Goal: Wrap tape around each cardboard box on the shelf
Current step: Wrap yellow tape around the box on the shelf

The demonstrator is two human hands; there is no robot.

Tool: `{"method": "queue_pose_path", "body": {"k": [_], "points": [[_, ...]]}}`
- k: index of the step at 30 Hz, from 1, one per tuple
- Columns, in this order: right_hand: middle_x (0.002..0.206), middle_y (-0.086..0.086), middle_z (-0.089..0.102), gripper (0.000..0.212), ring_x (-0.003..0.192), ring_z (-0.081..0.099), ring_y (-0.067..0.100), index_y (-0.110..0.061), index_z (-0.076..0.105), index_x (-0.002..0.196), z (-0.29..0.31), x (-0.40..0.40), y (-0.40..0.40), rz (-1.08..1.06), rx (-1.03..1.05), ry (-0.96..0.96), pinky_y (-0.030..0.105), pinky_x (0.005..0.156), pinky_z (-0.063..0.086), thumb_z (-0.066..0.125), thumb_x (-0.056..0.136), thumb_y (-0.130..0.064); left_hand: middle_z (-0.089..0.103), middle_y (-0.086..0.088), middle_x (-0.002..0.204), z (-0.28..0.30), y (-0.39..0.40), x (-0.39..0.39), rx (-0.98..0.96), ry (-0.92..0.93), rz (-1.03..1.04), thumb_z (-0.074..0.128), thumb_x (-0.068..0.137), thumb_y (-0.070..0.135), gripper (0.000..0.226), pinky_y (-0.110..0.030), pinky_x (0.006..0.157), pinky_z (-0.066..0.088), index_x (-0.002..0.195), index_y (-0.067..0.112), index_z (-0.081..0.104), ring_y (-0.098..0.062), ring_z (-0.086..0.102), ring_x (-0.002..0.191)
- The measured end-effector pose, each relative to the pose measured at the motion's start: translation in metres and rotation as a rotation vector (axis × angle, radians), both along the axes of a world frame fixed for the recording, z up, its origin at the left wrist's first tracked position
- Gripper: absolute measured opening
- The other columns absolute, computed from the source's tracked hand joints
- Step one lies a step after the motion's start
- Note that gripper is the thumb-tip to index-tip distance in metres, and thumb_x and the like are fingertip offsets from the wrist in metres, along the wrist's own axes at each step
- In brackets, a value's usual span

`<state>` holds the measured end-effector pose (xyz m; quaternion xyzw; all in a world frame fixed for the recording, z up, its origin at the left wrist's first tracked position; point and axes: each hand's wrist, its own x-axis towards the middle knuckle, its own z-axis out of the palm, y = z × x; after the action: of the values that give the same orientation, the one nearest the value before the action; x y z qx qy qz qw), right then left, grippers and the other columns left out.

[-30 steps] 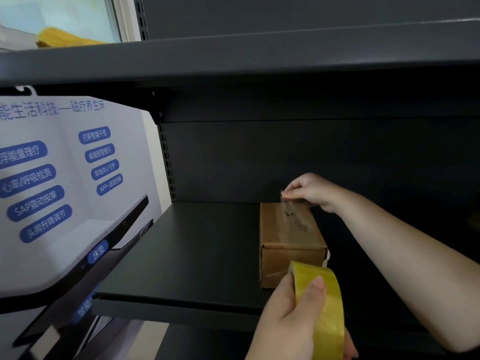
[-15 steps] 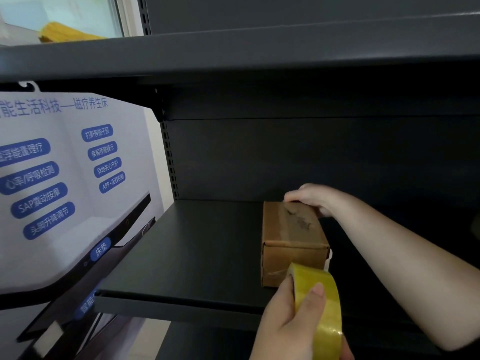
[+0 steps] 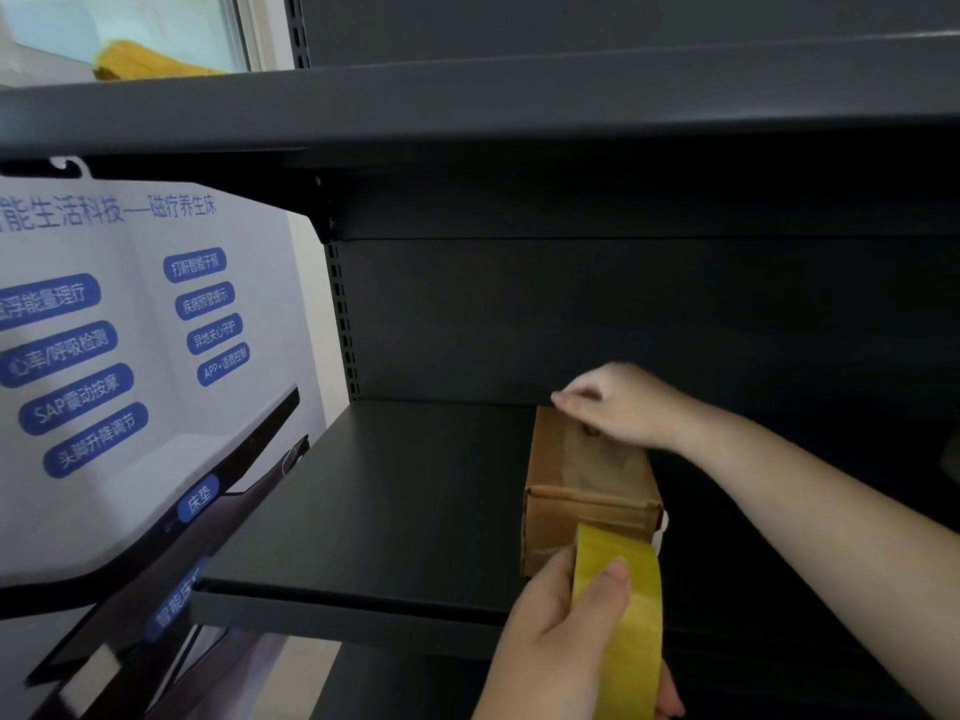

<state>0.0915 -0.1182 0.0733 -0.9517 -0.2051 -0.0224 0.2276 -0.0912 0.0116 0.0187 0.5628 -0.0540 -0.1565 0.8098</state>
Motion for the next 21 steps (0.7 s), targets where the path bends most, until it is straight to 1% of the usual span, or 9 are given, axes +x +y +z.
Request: {"method": "queue_pose_path", "body": {"k": [2,4,8,11,13,15,17,19,21], "points": [[0.127,-0.001,0.054,0.049,0.111,0.052,0.015,-0.024,0.051,0.128,-0.009,-0.005,0.004,-0.014,-0.227,0.029,0.031,0.087,0.044,0.032,0.093,-0.054,0.061,-0.01,0.054,0.0,0.0,0.0,-0.004,-0.009,-0.013,0.049,0.092,0.029,0.018,-0.023,0.049,0.051,0.098,0.017,0.062,-0.019,0.058,0.045],[0.139,0.004,0.044,0.056,0.122,0.044,0.02,-0.021,0.042,0.136,-0.009,-0.005,0.005,-0.072,-0.216,0.161,0.034,0.097,0.037,0.023,0.095,-0.054,0.061,-0.009,0.057,-0.001,0.001,-0.001,-0.005,-0.012,-0.006,0.051,0.091,0.029,0.018,-0.024,0.049,0.05,0.099,0.018,0.064,-0.019,0.058,0.046],[0.128,0.012,0.053,0.064,0.11,0.053,0.024,-0.009,0.047,0.133,-0.001,0.002,0.012,-0.272,-0.233,0.294,0.033,0.091,0.04,0.016,0.097,-0.053,0.062,-0.011,0.052,0.0,0.007,0.001,0.015,-0.013,-0.026,0.053,0.087,0.032,0.022,-0.025,0.047,0.052,0.1,0.016,0.06,-0.02,0.058,0.041],[0.131,0.014,0.051,0.068,0.115,0.05,0.027,-0.008,0.045,0.134,0.008,-0.004,0.018,-0.331,-0.257,0.187,0.036,0.098,0.037,0.012,0.096,-0.054,0.062,-0.01,0.048,0.004,0.018,0.006,0.038,-0.05,-0.012,0.051,0.083,0.035,0.025,-0.024,0.044,0.051,0.096,0.014,0.058,-0.02,0.057,0.038],[0.139,0.008,0.046,0.064,0.125,0.043,0.024,-0.016,0.043,0.136,0.012,-0.019,0.021,-0.189,-0.157,0.045,0.04,0.107,0.029,0.014,0.095,-0.056,0.062,-0.01,0.048,0.004,0.022,0.008,0.059,-0.06,-0.012,0.049,0.086,0.034,0.023,-0.024,0.045,0.051,0.094,0.014,0.058,-0.02,0.057,0.038],[0.15,-0.002,0.031,0.058,0.138,0.026,0.017,-0.025,0.03,0.143,0.008,-0.042,0.03,0.055,-0.085,0.033,0.039,0.112,0.016,0.018,0.095,-0.055,0.063,-0.009,0.048,0.003,0.022,0.009,0.084,-0.057,-0.013,0.046,0.091,0.031,0.021,-0.024,0.045,0.051,0.095,0.015,0.058,-0.019,0.058,0.038],[0.155,-0.009,0.013,0.055,0.141,0.006,0.007,-0.027,0.015,0.147,-0.004,-0.055,0.038,0.243,-0.208,0.095,0.036,0.114,-0.001,0.016,0.097,-0.05,0.063,-0.008,0.047,0.002,0.021,0.008,0.095,-0.058,-0.012,0.045,0.092,0.03,0.02,-0.023,0.043,0.051,0.095,0.015,0.058,-0.018,0.058,0.038],[0.156,-0.011,0.005,0.054,0.14,-0.002,0.003,-0.027,0.006,0.147,-0.008,-0.049,0.038,0.265,-0.303,0.146,0.036,0.114,-0.006,0.012,0.098,-0.048,0.065,-0.004,0.045,0.003,0.021,0.008,0.101,-0.049,-0.005,0.045,0.091,0.03,0.018,-0.02,0.041,0.049,0.092,0.018,0.059,-0.015,0.06,0.038],[0.156,-0.01,0.003,0.053,0.141,-0.002,0.004,-0.027,0.004,0.147,-0.006,-0.034,0.032,0.205,-0.293,0.183,0.035,0.116,-0.003,0.012,0.098,-0.046,0.066,0.004,0.045,0.004,0.022,0.008,0.112,-0.039,0.014,0.046,0.091,0.029,0.014,-0.014,0.037,0.047,0.088,0.022,0.058,-0.006,0.062,0.039]]}}
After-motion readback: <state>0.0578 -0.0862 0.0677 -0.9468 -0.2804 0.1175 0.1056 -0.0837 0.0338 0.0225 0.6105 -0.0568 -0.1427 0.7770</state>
